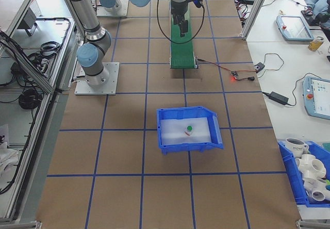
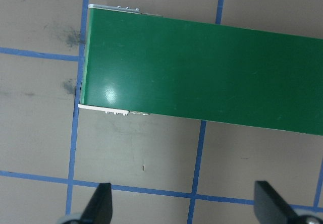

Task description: Move button from left to right

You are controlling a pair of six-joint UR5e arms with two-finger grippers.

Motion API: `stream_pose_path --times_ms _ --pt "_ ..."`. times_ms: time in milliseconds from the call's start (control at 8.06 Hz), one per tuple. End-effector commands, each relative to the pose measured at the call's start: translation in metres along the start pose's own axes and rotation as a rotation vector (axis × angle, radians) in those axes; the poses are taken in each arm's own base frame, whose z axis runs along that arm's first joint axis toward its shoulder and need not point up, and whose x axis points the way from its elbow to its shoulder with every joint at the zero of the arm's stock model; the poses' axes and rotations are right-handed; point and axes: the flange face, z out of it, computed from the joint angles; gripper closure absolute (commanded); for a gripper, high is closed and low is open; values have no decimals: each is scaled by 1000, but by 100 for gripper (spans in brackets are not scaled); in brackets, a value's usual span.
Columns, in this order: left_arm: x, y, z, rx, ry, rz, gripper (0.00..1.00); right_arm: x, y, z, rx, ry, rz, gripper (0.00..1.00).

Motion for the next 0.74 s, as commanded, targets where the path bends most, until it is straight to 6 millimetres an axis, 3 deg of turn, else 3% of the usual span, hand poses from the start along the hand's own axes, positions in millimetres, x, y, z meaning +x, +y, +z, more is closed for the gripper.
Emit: stream_pose_path --times_ms 0,124,620 --pt "5 -2 8 -23 13 11 0 -150 -13 5 -41 -10 126 0" --pt "11 0 10 -27 13 27 0 -165 -14 8 -46 -6 120 0" --pt "19 2 10 -16 11 41 0 -162 -14 9 -53 21 121 0"
